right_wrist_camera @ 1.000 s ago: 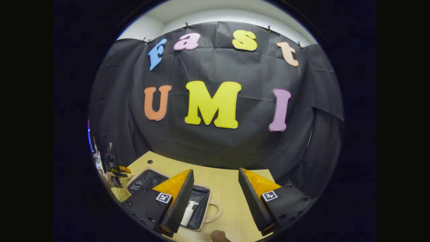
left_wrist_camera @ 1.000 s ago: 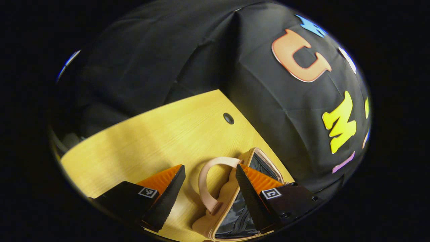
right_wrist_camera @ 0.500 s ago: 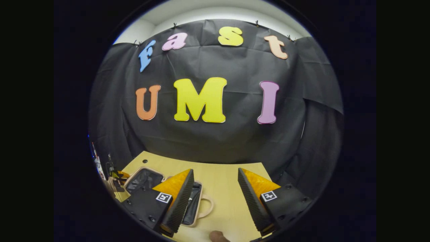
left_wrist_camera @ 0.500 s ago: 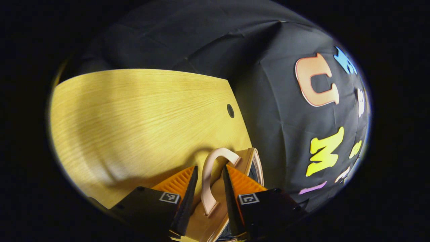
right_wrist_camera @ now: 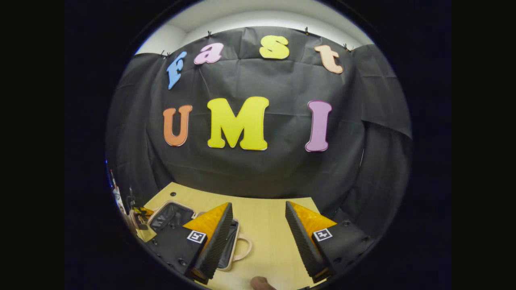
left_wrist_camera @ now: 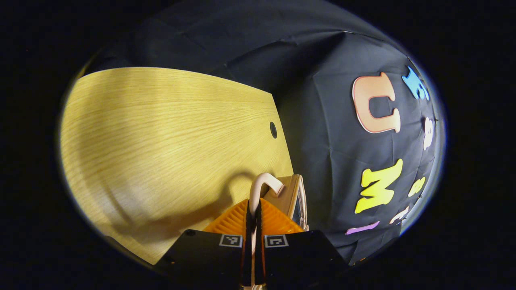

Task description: First open the suitcase, pack the skin care products into it, and then close the suitcase.

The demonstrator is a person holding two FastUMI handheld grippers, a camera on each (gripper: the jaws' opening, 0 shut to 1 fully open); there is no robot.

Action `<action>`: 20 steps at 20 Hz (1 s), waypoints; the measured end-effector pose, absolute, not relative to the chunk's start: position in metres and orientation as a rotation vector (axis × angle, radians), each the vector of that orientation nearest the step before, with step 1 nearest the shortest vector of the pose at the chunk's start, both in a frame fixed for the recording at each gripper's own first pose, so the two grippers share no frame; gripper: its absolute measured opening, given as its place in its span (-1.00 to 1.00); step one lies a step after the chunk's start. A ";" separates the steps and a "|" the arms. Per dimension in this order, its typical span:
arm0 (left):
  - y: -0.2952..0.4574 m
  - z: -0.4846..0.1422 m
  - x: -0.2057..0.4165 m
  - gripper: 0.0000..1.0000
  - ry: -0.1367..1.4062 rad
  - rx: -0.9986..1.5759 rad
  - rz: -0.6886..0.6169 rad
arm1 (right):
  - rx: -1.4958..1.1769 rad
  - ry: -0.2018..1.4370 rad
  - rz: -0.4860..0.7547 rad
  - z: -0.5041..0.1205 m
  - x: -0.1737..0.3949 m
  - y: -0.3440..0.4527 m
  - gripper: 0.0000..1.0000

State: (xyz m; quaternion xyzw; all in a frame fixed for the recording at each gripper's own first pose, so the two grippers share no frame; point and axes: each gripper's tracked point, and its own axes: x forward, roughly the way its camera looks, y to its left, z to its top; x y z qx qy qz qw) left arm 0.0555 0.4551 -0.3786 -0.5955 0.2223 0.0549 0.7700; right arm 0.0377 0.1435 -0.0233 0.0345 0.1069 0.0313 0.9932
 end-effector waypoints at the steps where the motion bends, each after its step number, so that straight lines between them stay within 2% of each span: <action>1: 0.454 -0.375 0.056 -0.90 0.488 -1.270 0.128 | 0.059 0.207 0.067 -0.022 0.036 0.141 0.51; 2: 0.453 -0.370 0.056 -0.92 0.488 -1.240 0.136 | 0.050 0.199 0.066 -0.020 0.034 0.137 0.56; 6: 0.454 -0.325 0.058 -0.94 0.434 -1.117 0.161 | 0.020 0.162 0.082 -0.011 0.029 0.120 0.51; 11: 0.431 -0.231 0.059 -0.94 0.306 -0.972 0.088 | 0.046 0.139 0.148 -0.005 0.024 0.103 0.56; 15: 0.384 -0.162 0.056 -0.94 0.233 -0.872 0.032 | 0.076 0.113 0.189 -0.001 0.027 0.092 0.57; 20: 0.307 -0.112 0.050 -0.94 0.163 -0.768 -0.024 | 0.098 0.089 0.212 0.002 0.026 0.075 0.57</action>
